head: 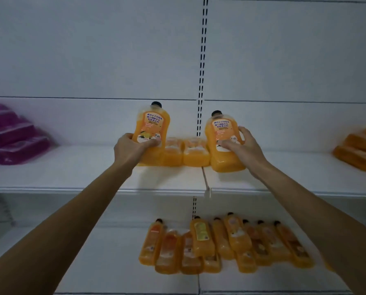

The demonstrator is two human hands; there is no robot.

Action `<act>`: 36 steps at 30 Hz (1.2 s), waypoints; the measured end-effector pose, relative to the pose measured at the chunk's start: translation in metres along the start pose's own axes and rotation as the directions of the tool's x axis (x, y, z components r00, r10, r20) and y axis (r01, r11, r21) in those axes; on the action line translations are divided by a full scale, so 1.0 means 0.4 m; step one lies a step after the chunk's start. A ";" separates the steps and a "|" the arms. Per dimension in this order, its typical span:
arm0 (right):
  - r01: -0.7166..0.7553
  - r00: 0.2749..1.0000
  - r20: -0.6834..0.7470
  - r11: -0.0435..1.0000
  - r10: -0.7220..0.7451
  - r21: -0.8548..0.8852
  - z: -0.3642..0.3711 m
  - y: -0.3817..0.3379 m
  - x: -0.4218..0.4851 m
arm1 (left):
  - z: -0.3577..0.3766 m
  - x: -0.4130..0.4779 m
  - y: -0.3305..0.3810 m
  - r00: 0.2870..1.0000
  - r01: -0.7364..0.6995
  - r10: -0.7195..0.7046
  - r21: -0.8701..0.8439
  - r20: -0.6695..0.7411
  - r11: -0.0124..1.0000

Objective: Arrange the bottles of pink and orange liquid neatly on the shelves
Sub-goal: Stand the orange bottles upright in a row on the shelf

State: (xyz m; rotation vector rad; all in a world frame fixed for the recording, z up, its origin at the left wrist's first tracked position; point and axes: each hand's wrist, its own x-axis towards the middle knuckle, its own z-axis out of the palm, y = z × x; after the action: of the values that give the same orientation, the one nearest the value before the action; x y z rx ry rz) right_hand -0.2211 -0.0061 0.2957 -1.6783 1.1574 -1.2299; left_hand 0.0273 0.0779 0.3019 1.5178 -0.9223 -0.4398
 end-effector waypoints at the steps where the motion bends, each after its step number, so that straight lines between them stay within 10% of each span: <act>1: 0.011 1.000 0.005 1.000 -0.011 -0.013 0.009 -0.005 0.031 | 0.010 0.027 0.001 1.000 -0.007 0.007 0.014 -0.014 1.000; 13: 0.006 0.983 0.180 0.975 0.035 -0.221 0.268 -0.030 0.241 | 0.087 0.221 -0.038 0.989 0.146 -0.144 0.242 -0.025 0.959; 17: -0.044 0.968 0.209 0.913 0.140 -0.405 0.294 -0.029 0.290 | 0.075 0.253 -0.053 0.999 0.008 -0.038 0.579 0.038 0.815; 25: -0.097 0.961 0.177 0.858 0.213 -0.504 0.309 -0.036 0.284 | 0.060 0.243 -0.060 0.965 -0.103 -0.043 0.525 0.259 0.845; 36: 0.239 0.934 -0.144 0.872 -0.327 -0.428 0.277 -0.016 0.125 | -0.059 0.086 -0.077 0.869 -0.471 0.235 0.583 0.436 0.661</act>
State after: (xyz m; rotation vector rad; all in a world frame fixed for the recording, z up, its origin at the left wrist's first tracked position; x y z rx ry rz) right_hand -0.1063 -0.0455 0.2871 -2.1277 1.4043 -1.4525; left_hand 0.0747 0.0650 0.2850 1.8752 -1.7583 -0.0376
